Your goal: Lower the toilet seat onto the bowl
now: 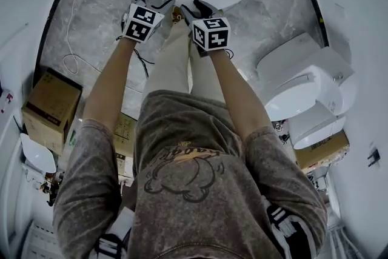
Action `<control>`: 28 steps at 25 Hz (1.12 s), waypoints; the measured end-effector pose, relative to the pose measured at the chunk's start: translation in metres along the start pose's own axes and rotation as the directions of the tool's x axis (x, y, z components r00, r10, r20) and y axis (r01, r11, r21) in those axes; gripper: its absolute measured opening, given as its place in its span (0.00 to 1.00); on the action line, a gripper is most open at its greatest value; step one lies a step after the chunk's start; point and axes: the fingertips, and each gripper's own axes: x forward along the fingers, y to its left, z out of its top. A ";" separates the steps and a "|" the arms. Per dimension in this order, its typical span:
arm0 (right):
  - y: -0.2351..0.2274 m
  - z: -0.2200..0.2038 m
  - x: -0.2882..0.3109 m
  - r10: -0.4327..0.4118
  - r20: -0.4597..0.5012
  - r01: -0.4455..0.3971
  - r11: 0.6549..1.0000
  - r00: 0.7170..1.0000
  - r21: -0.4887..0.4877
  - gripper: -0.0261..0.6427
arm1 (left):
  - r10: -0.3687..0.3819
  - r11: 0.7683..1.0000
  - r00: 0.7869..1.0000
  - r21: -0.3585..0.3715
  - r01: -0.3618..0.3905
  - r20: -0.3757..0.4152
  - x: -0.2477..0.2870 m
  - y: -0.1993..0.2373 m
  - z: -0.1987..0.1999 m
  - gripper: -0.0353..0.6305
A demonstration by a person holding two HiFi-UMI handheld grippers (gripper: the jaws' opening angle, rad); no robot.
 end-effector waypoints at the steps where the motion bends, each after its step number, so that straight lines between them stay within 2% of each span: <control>1: -0.004 -0.005 0.007 -0.002 -0.007 0.002 1.000 1.000 0.004 0.35 | 0.004 1.000 1.000 -0.013 -0.004 -0.005 0.007 0.002 -0.007 0.51; 5: -0.017 -0.023 0.032 -0.004 -0.029 0.004 1.000 1.000 0.020 0.34 | 0.015 0.997 1.000 -0.072 -0.015 -0.001 0.034 0.009 -0.032 0.51; 8: -0.025 -0.032 0.046 -0.003 -0.047 0.004 1.000 0.999 0.022 0.34 | 0.022 0.996 1.000 -0.085 -0.023 -0.012 0.050 0.015 -0.045 0.51; 14: -0.040 -0.039 0.062 -0.016 -0.063 0.018 0.999 0.998 0.035 0.33 | 0.005 0.992 0.999 -0.129 -0.010 -0.042 0.074 0.018 -0.054 0.51; 18: -0.037 -0.036 0.057 0.004 -0.082 0.000 0.999 0.997 0.048 0.32 | 0.001 0.990 0.998 -0.144 -0.010 -0.062 0.069 0.019 -0.051 0.51; 21: -0.030 -0.007 0.035 0.007 -0.039 -0.006 1.000 0.999 0.021 0.32 | 0.011 0.988 1.000 -0.152 -0.013 -0.016 0.047 0.019 -0.019 0.51; 28: 0.003 0.090 -0.079 0.016 0.116 -0.006 0.997 0.993 -0.082 0.32 | 0.048 0.989 0.984 -0.149 -0.023 0.169 -0.058 -0.005 0.114 0.51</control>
